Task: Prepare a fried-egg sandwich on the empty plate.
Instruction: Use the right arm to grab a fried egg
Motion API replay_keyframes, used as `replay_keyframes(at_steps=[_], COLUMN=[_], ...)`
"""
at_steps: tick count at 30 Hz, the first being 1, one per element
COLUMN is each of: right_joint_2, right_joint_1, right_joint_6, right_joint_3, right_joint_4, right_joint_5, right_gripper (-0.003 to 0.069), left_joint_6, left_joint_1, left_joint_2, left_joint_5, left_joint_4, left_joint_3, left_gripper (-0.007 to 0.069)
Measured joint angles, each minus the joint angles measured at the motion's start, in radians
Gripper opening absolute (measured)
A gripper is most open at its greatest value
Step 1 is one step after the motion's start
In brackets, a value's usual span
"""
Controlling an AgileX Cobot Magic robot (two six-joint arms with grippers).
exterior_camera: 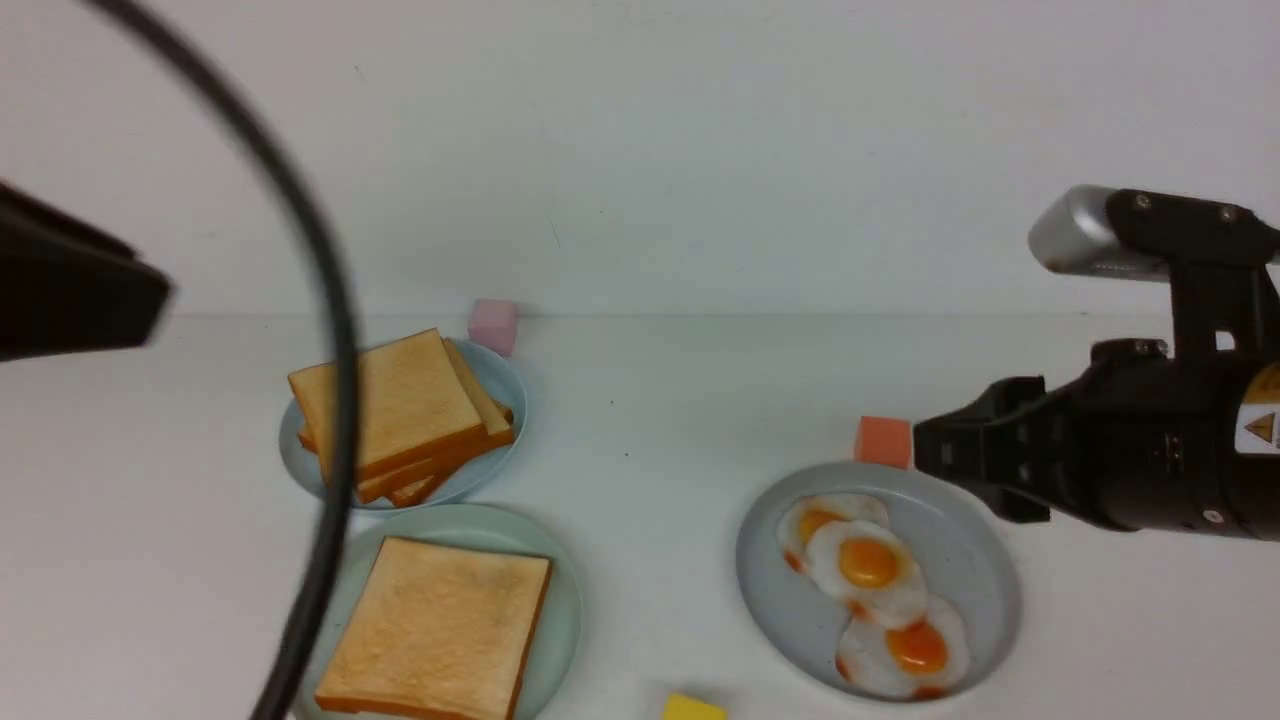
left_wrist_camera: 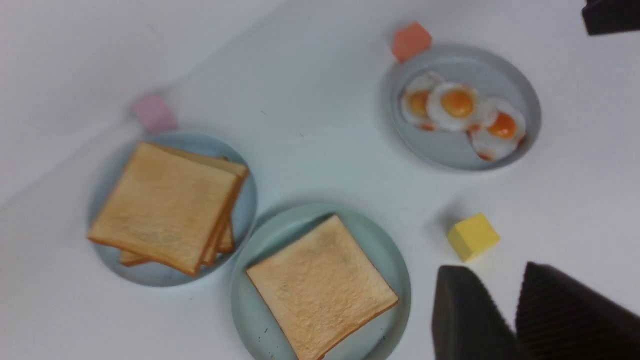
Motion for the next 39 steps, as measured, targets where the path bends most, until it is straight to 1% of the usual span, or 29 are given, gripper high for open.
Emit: replay_keyframes(at_steps=[2, 5, 8, 10, 12, 14, 15, 16, 17, 19, 20, 22, 25, 27, 29, 34, 36, 39], right_joint_2=[0.014, 0.041, 0.079, 0.103, 0.133, 0.170, 0.183, 0.212, 0.232, 0.296, 0.321, 0.382, 0.464, 0.516, 0.569, 0.678, 0.721, 0.741], right_joint_1=[0.000, 0.000, -0.022, -0.062, -0.121, -0.183, -0.194, -0.231, -0.248, -0.282, -0.290, -0.300, -0.306, -0.307, -0.307, -0.307, -0.310, -0.320], right_joint_6=[-0.017, -0.018, -0.018, -0.018, -0.029, -0.077, -0.090, -0.144, -0.180, -0.294, -0.338, -0.431, -0.552, -0.602, -0.626, -0.676, -0.730, -0.763], right_joint_3=[-0.005, -0.025, -0.065, -0.090, -0.105, -0.111, -0.113, -0.113, -0.114, -0.123, -0.130, -0.158, -0.211, -0.249, -0.296, -0.396, -0.453, -0.480], right_joint_4=[0.005, 0.014, 0.017, 0.019, 0.029, 0.060, 0.070, 0.117, 0.152, 0.250, 0.279, 0.326, 0.339, 0.340, 0.341, 0.344, 0.345, 0.352], right_joint_5=[0.037, 0.132, 0.248, 0.280, 0.287, 0.286, 0.286, 0.286, 0.288, 0.303, 0.314, 0.329, 0.330, 0.328, 0.338, 0.406, 0.458, 0.497], right_gripper=[0.0316, 0.0316, 0.0316, 0.0316, 0.0316, 0.0316, 0.0316, 0.0316, 0.0316, 0.0316, 0.0316, 0.0316, 0.0316, 0.0316, 0.0316, 0.0316, 0.0316, 0.0316], left_joint_6=[-0.010, -0.014, -0.016, -0.024, -0.042, -0.051, -0.052, -0.052, -0.052, -0.053, -0.054, -0.055, -0.056, -0.057, -0.059, -0.059, -0.059, -0.059], left_joint_1=[-0.016, -0.075, -0.178, -0.223, -0.271, -0.296, -0.299, -0.303, -0.305, -0.305, -0.305, -0.305, -0.305, -0.305, -0.305, -0.305, -0.305, -0.305], left_joint_2=[-0.068, -0.134, -0.173, -0.174, -0.169, -0.166, -0.166, -0.166, -0.166, -0.166, -0.166, -0.166, -0.166, -0.166, -0.166, -0.166, -0.166, -0.166], left_joint_5=[-0.018, -0.074, -0.160, -0.193, -0.227, -0.238, -0.239, -0.241, -0.240, -0.231, -0.222, -0.206, -0.177, -0.162, -0.153, -0.148, -0.147, -0.147], left_joint_4=[0.002, 0.001, -0.005, -0.014, -0.033, -0.055, -0.057, -0.070, -0.077, -0.089, -0.095, -0.099, -0.101, -0.104, -0.109, -0.121, -0.126, -0.128], left_joint_3=[0.045, 0.149, 0.285, 0.353, 0.416, 0.452, 0.455, 0.468, 0.473, 0.475, 0.475, 0.475, 0.475, 0.475, 0.475, 0.475, 0.475, 0.475], left_gripper=[0.0111, 0.0068, 0.0027, 0.0013, 0.0007, 0.0007, 0.0007, 0.0007, 0.0007, 0.0007, 0.0007, 0.0007, 0.0009, 0.0012, 0.0016, 0.0020, 0.0020, 0.0020])
